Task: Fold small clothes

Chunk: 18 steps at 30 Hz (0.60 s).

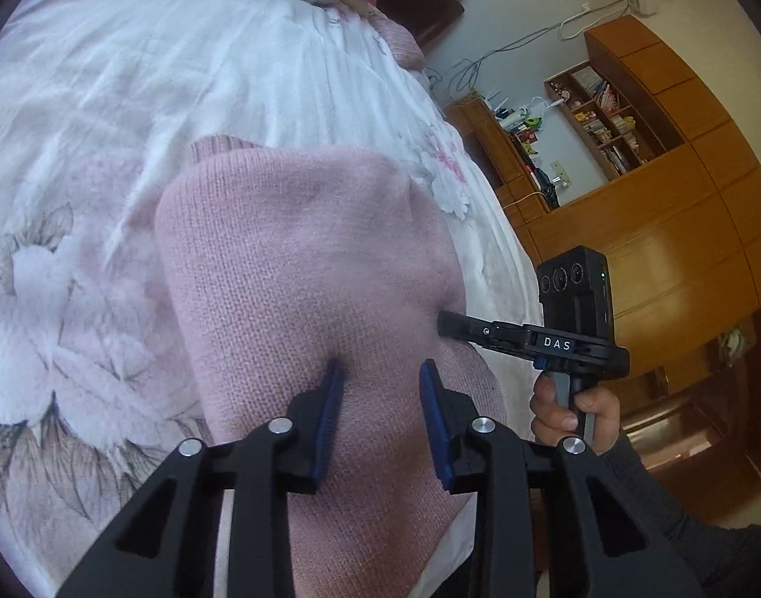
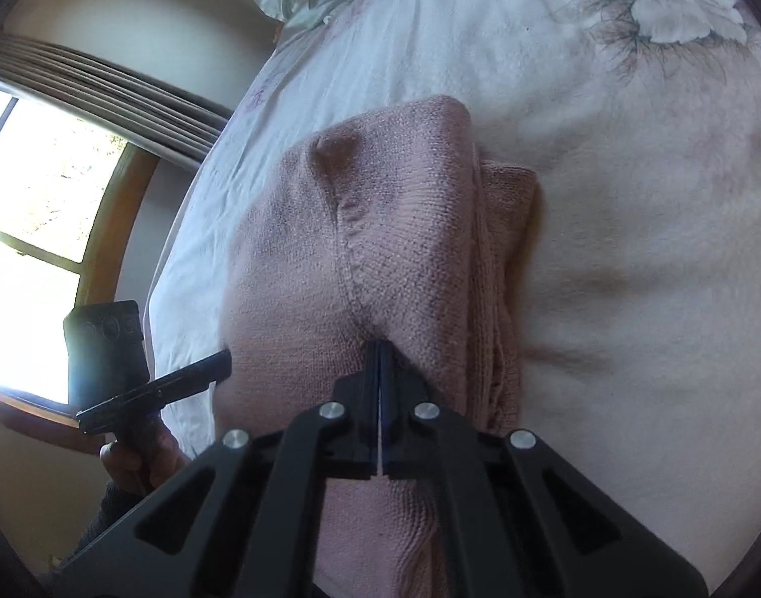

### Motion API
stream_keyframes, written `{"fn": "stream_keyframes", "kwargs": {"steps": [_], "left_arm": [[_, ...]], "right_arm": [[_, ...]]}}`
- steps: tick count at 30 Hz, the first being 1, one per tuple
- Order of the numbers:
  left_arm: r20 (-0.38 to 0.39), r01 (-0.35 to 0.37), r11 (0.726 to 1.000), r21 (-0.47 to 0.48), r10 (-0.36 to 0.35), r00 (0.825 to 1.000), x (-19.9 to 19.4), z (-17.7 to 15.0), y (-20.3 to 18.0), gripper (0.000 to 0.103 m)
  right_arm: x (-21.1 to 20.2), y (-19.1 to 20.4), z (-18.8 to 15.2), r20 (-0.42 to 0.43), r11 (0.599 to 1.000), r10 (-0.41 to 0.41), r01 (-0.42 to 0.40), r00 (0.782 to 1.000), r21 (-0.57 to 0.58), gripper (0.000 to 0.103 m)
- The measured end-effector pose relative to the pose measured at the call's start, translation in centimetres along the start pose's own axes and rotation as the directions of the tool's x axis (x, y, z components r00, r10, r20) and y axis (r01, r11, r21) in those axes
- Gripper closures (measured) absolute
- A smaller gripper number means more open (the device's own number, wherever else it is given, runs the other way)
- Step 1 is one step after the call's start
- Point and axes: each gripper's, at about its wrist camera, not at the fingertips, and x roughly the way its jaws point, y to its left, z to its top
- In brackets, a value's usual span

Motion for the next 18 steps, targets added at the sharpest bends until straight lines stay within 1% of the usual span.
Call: {"fn": "stream_keyframes", "kwargs": {"steps": [1, 2, 3, 4, 6, 7, 9, 10, 11, 12, 13, 14, 15, 18], "left_arm": [[0.008, -0.007, 1.000, -0.003, 0.007, 1.000, -0.7, -0.1, -0.4, 0.066], [0.023, 0.004, 1.000, 0.009, -0.005, 1.000, -1.8, -0.4, -1.0, 0.058], [0.034, 0.031, 0.999, 0.032, -0.032, 0.999, -2.9, -1.1, -1.8, 0.057], [0.038, 0.046, 0.998, 0.051, -0.048, 0.998, -3.8, -1.9, -2.5, 0.057], [0.021, 0.065, 0.996, 0.064, -0.066, 0.998, -4.7, -4.0, -3.2, 0.057], [0.010, 0.052, 0.997, 0.059, -0.053, 0.999, -4.5, -4.9, -3.1, 0.057], [-0.012, -0.012, 1.000, 0.023, 0.012, 1.000, -3.4, -6.1, -1.6, 0.057], [-0.024, -0.039, 0.999, -0.014, 0.038, 0.999, -2.6, -6.4, -0.3, 0.057], [-0.035, -0.057, 0.997, -0.043, 0.056, 0.998, -1.9, -6.7, 0.8, 0.057], [-0.038, -0.072, 0.996, -0.056, 0.070, 0.997, -1.5, -6.9, 1.6, 0.057], [-0.033, -0.070, 0.995, -0.069, 0.067, 0.997, -1.4, -7.0, 2.1, 0.057], [-0.020, -0.066, 0.995, -0.081, 0.064, 0.998, -1.7, -7.2, 2.1, 0.056], [-0.001, -0.064, 0.994, -0.083, 0.064, 0.998, -2.4, -7.4, 1.7, 0.052], [0.072, -0.050, 0.997, -0.054, 0.054, 0.996, -5.5, -9.1, -0.2, 0.049]], "right_arm": [[-0.9, 1.0, -0.7, 0.008, 1.000, 0.006, -0.006, 1.000, -0.026, 0.097], [-1.8, 1.9, -1.6, 0.019, 0.999, 0.015, -0.014, 1.000, -0.050, 0.095], [-2.6, 2.6, -2.9, 0.024, 0.997, 0.027, -0.026, 0.999, -0.071, 0.095], [-3.4, 3.0, -4.1, 0.031, 0.996, 0.022, -0.019, 0.999, -0.087, 0.095], [-3.8, 2.8, -6.2, 0.030, 0.996, 0.028, -0.026, 0.999, -0.083, 0.095], [-3.7, 2.4, -7.1, 0.025, 0.997, 0.023, -0.021, 0.999, -0.071, 0.095], [-2.5, 1.4, -8.1, 0.009, 0.998, -0.028, 0.028, 1.000, -0.056, 0.095], [-1.6, 0.8, -8.1, -0.005, 0.998, -0.055, 0.055, 0.998, -0.040, 0.102], [-0.8, 0.2, -8.3, -0.012, 0.996, -0.085, 0.085, 0.996, -0.038, 0.103], [-0.4, -0.1, -8.4, -0.018, 0.996, -0.086, 0.085, 0.996, -0.024, 0.103], [-0.5, -0.1, -8.5, -0.021, 0.997, -0.079, 0.079, 0.997, -0.020, 0.103], [-0.9, 0.4, -8.5, -0.016, 0.997, -0.075, 0.074, 0.997, -0.031, 0.099], [-1.6, 1.1, -8.7, -0.002, 0.996, -0.073, 0.073, 0.997, -0.045, 0.096], [-3.4, 2.8, -10.1, 0.033, 0.994, -0.074, 0.076, 0.997, -0.084, 0.095]]}}
